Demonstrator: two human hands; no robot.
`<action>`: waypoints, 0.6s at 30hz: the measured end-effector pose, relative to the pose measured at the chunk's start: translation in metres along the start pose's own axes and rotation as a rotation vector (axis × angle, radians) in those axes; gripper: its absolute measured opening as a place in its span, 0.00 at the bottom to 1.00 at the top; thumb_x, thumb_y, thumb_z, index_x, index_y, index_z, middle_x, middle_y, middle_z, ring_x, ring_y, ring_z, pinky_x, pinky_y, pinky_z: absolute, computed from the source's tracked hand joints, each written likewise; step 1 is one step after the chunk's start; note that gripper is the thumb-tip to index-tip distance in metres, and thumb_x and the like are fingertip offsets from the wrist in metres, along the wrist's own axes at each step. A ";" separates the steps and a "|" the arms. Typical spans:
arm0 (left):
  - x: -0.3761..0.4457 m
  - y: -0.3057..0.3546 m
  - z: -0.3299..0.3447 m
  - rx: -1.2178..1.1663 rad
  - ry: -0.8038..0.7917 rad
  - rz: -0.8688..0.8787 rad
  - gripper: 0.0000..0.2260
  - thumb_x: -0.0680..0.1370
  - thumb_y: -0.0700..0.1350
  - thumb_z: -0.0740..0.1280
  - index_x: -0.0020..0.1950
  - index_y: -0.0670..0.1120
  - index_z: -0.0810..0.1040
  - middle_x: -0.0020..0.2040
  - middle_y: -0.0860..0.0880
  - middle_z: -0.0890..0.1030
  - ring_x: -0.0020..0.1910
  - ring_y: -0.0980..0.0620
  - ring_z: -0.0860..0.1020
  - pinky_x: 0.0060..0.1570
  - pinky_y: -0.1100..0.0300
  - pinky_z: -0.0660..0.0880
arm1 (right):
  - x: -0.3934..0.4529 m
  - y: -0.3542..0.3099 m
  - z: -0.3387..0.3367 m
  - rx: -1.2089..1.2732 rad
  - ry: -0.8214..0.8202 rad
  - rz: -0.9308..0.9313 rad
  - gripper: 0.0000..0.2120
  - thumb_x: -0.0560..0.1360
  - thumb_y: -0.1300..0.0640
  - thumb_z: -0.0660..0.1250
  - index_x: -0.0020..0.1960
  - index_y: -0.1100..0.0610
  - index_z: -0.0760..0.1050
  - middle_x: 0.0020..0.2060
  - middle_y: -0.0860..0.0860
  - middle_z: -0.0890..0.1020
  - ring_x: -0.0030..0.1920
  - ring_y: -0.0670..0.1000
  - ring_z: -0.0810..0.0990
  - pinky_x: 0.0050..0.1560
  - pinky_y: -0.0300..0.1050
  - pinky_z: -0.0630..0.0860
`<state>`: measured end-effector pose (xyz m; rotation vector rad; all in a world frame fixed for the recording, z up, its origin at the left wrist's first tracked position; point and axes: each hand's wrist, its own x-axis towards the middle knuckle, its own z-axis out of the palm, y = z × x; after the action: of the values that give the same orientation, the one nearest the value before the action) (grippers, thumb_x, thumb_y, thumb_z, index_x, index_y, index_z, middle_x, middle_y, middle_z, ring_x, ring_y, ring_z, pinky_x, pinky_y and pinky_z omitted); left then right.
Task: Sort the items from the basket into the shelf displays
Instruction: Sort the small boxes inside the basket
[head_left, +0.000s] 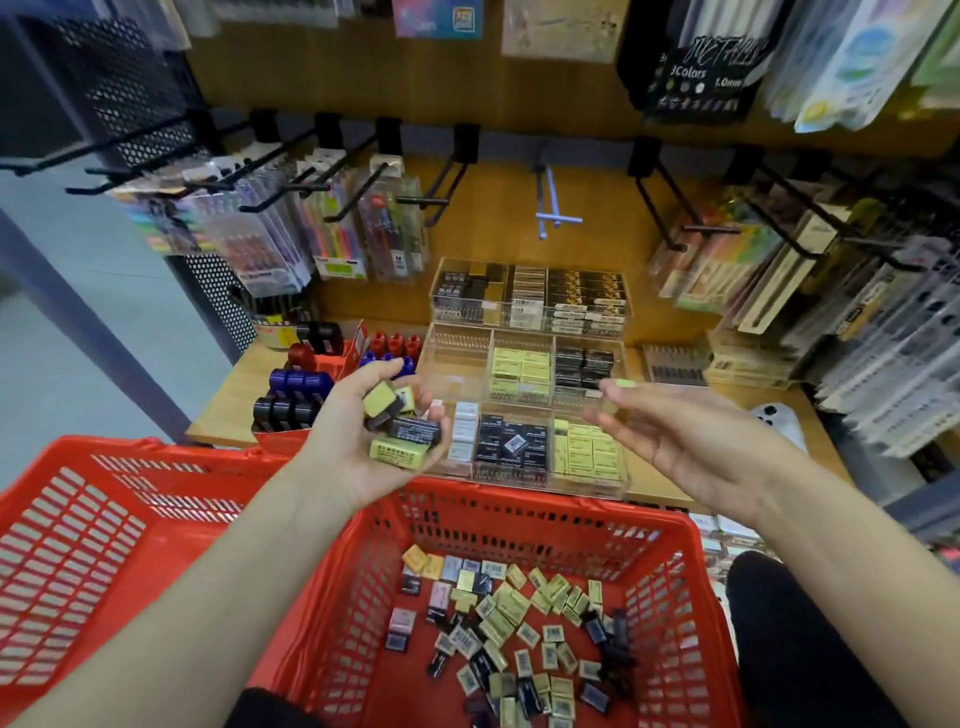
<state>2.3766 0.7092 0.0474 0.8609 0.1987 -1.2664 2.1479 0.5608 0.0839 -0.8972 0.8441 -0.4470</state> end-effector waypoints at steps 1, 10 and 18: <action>-0.001 0.002 -0.001 0.026 0.003 0.002 0.08 0.72 0.46 0.72 0.47 0.44 0.78 0.40 0.44 0.79 0.35 0.47 0.78 0.45 0.54 0.78 | 0.001 0.000 0.001 0.006 0.019 0.000 0.20 0.66 0.64 0.75 0.56 0.70 0.79 0.57 0.62 0.81 0.53 0.56 0.85 0.44 0.39 0.82; -0.002 -0.020 0.007 0.284 -0.029 -0.132 0.13 0.70 0.41 0.74 0.51 0.43 0.77 0.39 0.46 0.79 0.34 0.50 0.76 0.39 0.52 0.78 | 0.000 0.012 0.007 -0.179 -0.072 0.102 0.19 0.78 0.50 0.63 0.63 0.61 0.71 0.50 0.56 0.86 0.36 0.47 0.79 0.27 0.34 0.73; -0.003 -0.051 0.041 0.413 -0.193 -0.212 0.16 0.67 0.46 0.78 0.52 0.44 0.81 0.40 0.43 0.82 0.34 0.48 0.79 0.37 0.53 0.79 | -0.007 0.017 0.016 -0.551 -0.051 -0.135 0.14 0.72 0.60 0.74 0.56 0.54 0.77 0.38 0.51 0.85 0.37 0.46 0.83 0.42 0.38 0.78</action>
<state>2.3175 0.6829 0.0540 1.0809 -0.1356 -1.6117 2.1566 0.5829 0.0784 -1.4739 0.8775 -0.3076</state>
